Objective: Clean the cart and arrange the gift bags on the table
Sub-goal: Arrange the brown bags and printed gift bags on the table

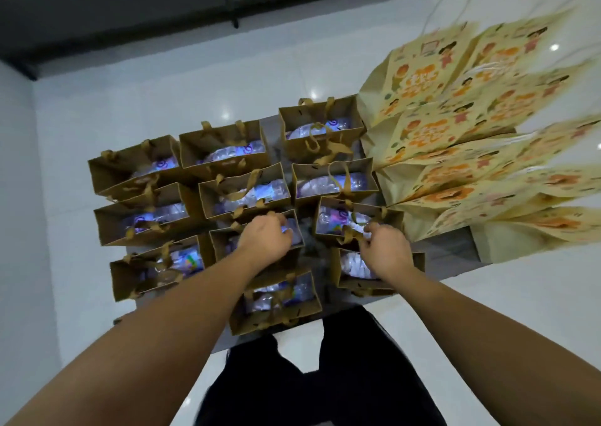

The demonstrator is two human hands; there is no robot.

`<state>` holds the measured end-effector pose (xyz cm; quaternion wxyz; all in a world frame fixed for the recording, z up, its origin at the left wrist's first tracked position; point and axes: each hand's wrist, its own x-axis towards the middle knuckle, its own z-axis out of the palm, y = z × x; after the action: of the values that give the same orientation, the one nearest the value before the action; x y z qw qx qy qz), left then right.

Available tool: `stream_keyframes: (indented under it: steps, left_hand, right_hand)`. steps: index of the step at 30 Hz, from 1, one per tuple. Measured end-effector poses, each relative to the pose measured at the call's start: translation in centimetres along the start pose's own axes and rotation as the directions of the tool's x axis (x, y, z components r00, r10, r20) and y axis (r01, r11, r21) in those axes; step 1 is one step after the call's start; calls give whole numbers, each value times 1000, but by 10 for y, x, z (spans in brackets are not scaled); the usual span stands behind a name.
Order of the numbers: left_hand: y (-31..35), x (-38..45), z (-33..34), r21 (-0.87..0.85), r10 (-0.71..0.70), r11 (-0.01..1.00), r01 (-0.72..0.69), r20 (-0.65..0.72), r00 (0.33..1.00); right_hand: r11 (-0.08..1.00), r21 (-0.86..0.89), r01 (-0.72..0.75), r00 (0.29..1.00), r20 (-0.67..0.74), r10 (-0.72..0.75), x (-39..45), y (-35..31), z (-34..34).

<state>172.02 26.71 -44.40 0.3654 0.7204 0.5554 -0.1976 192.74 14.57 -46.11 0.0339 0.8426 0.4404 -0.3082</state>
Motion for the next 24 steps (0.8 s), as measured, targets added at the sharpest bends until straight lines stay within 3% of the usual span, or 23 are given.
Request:
stream_keyframes:
  steps: [7, 13, 16, 21, 24]
  left_hand:
    - [68, 29, 9, -146, -88, 986, 74, -90, 992]
    - [75, 44, 5, -233, -127, 969, 83, -180, 975]
    - [69, 50, 4, -275, -134, 958, 77, -196, 971]
    - [63, 64, 4, -278, -131, 959, 52, -276, 952]
    - [60, 73, 6, -237, -146, 969, 77, -289, 946]
  right_hand:
    - [992, 22, 123, 992, -21, -123, 79, 23, -45]
    - [953, 62, 298, 953, -74, -293, 142, -9, -70]
    - [929, -5, 370, 923, -115, -368, 185, -30, -86]
    - [904, -80, 421, 907, -1, -422, 239, -59, -92]
    - [929, 77, 361, 924, -160, -346, 237, -56, -85]
